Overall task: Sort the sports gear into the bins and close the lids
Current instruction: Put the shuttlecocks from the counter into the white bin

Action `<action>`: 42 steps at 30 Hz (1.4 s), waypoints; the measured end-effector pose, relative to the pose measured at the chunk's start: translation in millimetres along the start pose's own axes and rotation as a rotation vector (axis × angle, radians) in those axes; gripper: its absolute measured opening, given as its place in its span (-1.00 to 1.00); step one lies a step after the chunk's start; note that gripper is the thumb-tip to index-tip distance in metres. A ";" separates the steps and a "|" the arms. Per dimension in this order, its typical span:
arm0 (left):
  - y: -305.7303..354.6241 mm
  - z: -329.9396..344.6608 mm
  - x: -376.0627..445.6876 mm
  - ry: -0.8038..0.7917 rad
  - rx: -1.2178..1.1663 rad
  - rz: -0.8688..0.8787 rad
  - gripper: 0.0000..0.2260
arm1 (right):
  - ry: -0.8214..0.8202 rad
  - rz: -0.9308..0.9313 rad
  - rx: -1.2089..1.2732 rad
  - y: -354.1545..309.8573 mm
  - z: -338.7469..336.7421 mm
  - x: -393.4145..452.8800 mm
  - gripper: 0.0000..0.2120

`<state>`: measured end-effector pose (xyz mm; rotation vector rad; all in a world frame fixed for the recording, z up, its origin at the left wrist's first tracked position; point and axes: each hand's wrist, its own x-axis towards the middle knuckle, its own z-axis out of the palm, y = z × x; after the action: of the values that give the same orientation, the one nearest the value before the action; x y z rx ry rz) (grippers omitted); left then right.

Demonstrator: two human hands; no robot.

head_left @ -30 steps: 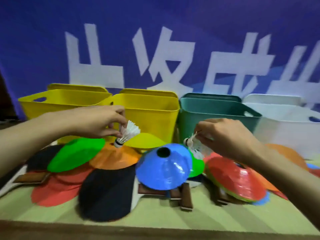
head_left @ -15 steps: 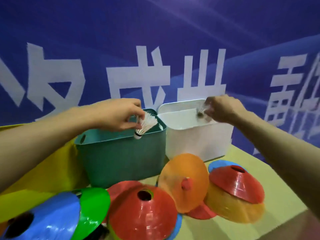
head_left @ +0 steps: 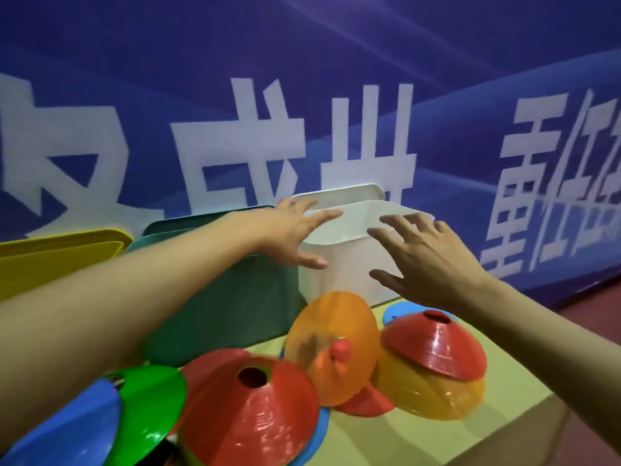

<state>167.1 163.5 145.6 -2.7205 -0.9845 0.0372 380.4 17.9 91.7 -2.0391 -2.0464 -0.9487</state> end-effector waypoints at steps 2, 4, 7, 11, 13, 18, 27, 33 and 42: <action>-10.0 -0.9 -63.0 -0.018 0.058 0.046 -0.10 | 0.017 -0.052 0.042 -29.2 -13.1 3.8 -0.34; -24.2 -0.7 -134.4 -0.054 0.117 0.050 -0.08 | 0.052 -0.115 0.076 -68.4 -28.2 9.7 -0.34; -56.8 6.4 -245.0 -0.075 0.163 -0.011 -0.14 | 0.110 -0.237 0.139 -143.4 -51.8 20.6 -0.36; -117.2 28.2 -387.9 -0.104 0.131 -0.205 -0.20 | 0.161 -0.442 0.269 -267.0 -84.1 27.4 -0.40; -152.8 39.7 -460.3 -0.157 0.101 -0.352 -0.22 | 0.154 -0.553 0.322 -336.0 -105.3 29.9 -0.42; -246.2 60.9 -606.4 -0.178 -0.010 -0.682 -0.27 | 0.178 -0.776 0.372 -477.6 -154.1 42.0 -0.46; -356.9 145.0 -696.9 -0.199 -0.114 -0.948 -0.46 | 0.157 -0.914 0.369 -565.2 -176.8 41.8 -0.55; -388.8 198.6 -675.3 -0.088 -0.202 -1.238 -0.43 | 0.128 -0.908 0.358 -570.7 -159.3 40.2 -0.52; -361.0 161.5 -640.3 0.066 0.021 -1.119 -0.76 | 0.168 -0.846 0.363 -551.4 -144.5 46.2 -0.54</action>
<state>-570.7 61.6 37.4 -1.7712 -2.2558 -0.2342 -188.4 38.1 36.1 -0.8606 -2.7464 -0.7001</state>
